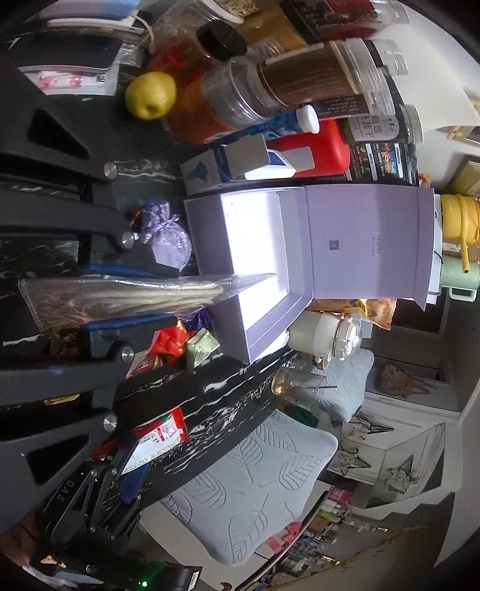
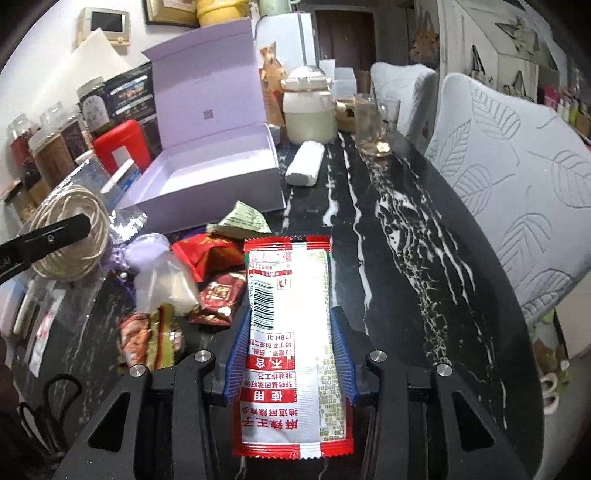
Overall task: Organize soft objects
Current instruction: 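Carry the cord bag with the left gripper while the right gripper carries the red packet toward the lavender box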
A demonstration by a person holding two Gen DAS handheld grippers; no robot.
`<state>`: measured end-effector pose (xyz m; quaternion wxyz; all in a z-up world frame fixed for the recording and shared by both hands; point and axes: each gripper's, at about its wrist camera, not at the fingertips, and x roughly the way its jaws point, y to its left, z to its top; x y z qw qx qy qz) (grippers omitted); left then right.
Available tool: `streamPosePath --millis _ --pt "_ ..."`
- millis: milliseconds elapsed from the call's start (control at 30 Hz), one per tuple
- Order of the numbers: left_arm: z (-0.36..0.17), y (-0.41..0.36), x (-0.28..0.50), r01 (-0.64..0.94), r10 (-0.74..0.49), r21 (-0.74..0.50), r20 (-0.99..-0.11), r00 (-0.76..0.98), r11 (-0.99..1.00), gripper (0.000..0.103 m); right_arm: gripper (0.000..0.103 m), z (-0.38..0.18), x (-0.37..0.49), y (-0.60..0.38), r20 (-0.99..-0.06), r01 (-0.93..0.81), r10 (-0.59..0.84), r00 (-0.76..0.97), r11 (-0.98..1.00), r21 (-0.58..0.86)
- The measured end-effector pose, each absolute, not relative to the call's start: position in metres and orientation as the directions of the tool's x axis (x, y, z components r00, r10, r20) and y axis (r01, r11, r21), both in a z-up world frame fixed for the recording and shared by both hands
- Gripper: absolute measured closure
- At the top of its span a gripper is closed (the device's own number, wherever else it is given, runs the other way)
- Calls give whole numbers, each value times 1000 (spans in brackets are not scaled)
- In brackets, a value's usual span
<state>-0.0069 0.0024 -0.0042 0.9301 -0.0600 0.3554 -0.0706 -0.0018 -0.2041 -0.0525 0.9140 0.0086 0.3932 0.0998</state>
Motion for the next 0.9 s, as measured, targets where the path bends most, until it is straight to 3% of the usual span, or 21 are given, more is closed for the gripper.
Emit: streamPosePath --millis 533,900 --pt "18 10 -62 100 -180 -166 -580 795 981 85 61 -21 -52 -184 -634 -294 289 717 950 100" --pt "42 19 -45 106 -175 -158 -522 835 982 85 61 14 -46 -163 -561 -390 355 748 919 63"
